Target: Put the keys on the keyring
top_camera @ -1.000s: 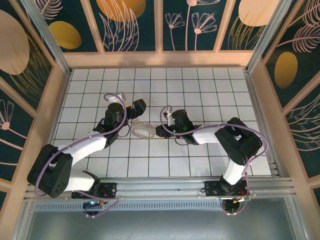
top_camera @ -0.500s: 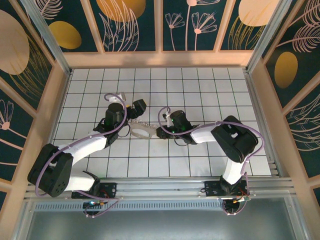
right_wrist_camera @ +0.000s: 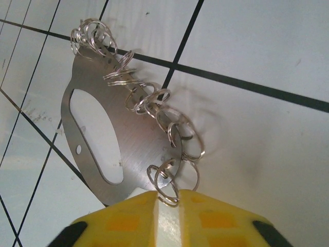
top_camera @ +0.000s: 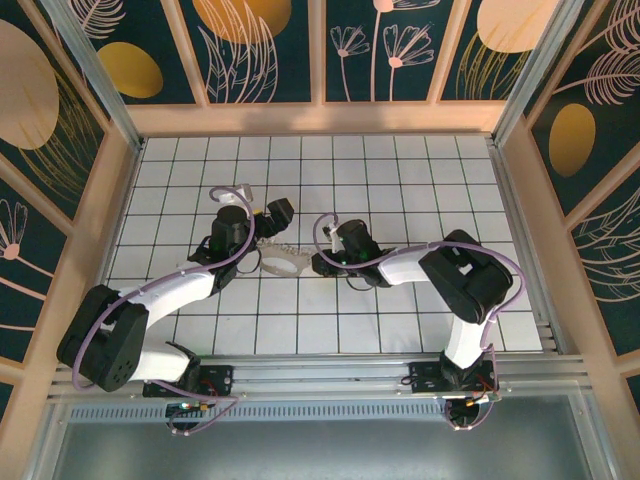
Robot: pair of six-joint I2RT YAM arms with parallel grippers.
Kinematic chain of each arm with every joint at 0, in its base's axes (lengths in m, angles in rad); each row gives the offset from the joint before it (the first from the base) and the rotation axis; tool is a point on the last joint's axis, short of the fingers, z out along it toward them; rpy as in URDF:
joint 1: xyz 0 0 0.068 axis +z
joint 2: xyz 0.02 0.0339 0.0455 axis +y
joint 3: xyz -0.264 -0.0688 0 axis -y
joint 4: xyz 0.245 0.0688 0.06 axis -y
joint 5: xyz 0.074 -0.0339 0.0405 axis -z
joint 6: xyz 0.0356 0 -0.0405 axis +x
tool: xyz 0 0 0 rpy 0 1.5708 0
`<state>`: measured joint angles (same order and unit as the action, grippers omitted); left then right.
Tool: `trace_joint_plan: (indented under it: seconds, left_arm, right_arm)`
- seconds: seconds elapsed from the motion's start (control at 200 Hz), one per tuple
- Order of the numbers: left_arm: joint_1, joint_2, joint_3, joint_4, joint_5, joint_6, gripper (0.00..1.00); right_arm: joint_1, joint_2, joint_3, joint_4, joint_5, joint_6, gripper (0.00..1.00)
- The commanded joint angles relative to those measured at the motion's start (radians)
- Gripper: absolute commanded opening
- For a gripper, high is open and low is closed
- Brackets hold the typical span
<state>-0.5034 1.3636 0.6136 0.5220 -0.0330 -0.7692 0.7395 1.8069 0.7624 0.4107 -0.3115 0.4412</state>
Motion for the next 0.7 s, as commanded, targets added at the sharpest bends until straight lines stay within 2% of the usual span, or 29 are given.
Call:
trace_joint_plan:
  seconds: [0.0, 0.105, 0.621, 0.691]
  left_arm:
    - [-0.003, 0.009, -0.002, 0.036, 0.013, -0.013, 0.99]
    - [-0.002, 0.011, -0.004, 0.035, 0.016, -0.015, 0.99]
    - [-0.003, -0.002, 0.000, 0.027, 0.021, -0.008, 0.99]
    - [-0.003, -0.003, 0.000, 0.029, 0.021, -0.007, 0.99]
  right_arm:
    - [0.007, 0.025, 0.040, 0.000, 0.008, -0.019, 0.12]
    - [0.007, 0.026, 0.048, -0.001, 0.008, -0.019, 0.00]
    - [0.024, -0.091, -0.009, 0.010, 0.015, 0.003, 0.00]
    - [0.026, -0.078, -0.012, 0.011, 0.018, 0.011, 0.25]
